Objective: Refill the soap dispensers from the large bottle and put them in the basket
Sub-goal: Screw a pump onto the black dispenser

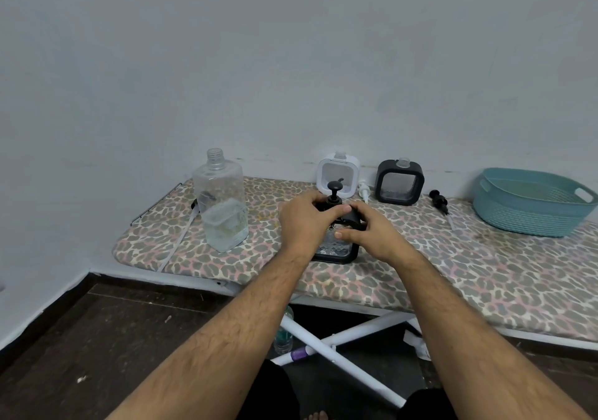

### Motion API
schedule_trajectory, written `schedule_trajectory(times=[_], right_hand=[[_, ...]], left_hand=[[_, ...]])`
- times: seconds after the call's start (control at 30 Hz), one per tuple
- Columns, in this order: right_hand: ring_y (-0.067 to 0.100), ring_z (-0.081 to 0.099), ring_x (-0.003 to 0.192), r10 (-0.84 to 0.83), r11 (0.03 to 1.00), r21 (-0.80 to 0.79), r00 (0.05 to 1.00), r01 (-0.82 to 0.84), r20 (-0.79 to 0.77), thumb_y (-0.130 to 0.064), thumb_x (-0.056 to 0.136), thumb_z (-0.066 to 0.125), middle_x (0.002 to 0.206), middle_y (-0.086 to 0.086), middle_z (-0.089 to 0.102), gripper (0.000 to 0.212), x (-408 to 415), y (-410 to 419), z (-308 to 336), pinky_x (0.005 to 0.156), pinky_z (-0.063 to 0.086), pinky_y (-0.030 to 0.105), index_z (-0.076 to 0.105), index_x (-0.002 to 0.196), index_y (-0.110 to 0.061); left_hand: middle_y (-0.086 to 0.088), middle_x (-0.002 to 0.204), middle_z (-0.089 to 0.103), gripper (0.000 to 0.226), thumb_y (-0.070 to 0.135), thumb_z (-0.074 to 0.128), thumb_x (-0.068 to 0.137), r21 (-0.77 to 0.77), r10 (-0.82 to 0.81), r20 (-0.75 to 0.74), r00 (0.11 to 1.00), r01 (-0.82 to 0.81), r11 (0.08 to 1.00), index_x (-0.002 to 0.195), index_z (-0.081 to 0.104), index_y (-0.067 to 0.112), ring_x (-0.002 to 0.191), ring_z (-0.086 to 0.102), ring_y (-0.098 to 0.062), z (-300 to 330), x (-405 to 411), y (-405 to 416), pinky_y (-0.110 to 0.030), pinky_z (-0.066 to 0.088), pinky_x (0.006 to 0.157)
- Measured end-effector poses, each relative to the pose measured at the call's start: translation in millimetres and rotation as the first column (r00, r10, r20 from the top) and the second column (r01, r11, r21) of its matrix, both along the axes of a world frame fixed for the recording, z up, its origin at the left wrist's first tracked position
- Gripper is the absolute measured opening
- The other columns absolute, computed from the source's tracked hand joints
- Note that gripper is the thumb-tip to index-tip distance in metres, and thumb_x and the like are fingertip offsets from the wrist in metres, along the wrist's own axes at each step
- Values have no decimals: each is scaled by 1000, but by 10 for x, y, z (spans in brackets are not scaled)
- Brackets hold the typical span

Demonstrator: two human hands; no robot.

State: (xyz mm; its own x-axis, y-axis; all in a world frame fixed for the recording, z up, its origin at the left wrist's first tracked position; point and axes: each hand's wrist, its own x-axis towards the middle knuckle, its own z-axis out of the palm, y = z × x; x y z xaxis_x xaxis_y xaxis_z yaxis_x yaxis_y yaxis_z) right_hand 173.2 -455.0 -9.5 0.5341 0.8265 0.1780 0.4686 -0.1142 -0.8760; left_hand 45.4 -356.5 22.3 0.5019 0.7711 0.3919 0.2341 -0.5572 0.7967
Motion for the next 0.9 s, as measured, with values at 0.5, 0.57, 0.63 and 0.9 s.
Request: schedule_trajectory(times=[0.5, 0.57, 0.63, 0.9], right_hand=[[9, 63, 109, 64, 998, 24, 996, -63, -61, -18, 76, 85, 118, -5, 67, 60, 81, -10, 2, 91, 52, 24, 58, 129, -25], [14, 64, 110, 82, 997, 21, 994, -81, -76, -17, 75, 86, 118, -4, 67, 59, 106, -6, 3, 95, 53, 31, 58, 126, -30], [16, 64, 111, 93, 996, 26, 992, -91, -88, -17, 74, 86, 118, -3, 68, 61, 120, 6, -3, 96, 54, 34, 58, 126, -32], [17, 66, 108, 85, 996, 33, 993, -82, -85, -16, 76, 85, 116, -1, 68, 58, 124, -4, -25, 94, 55, 33, 60, 128, -24]], left_hand=[[16, 94, 68, 22, 35, 74, 84, 48, -265, -2, 964, 264, 963, 100, 76, 20, 83, 61, -3, -32, 45, 174, -15, 46, 73], [7, 94, 74, 17, 32, 74, 86, -46, -408, -33, 912, 407, 912, 99, 75, 21, 87, 68, -10, -7, 23, 313, -28, 54, 83], [0, 97, 76, 17, 27, 73, 87, -147, -522, -63, 850, 510, 848, 102, 75, 18, 93, 71, -15, 24, 26, 433, -38, 55, 93], [13, 94, 73, 26, 40, 77, 81, -41, -372, -85, 925, 369, 928, 103, 74, 26, 83, 66, 2, -23, 42, 343, -27, 54, 85]])
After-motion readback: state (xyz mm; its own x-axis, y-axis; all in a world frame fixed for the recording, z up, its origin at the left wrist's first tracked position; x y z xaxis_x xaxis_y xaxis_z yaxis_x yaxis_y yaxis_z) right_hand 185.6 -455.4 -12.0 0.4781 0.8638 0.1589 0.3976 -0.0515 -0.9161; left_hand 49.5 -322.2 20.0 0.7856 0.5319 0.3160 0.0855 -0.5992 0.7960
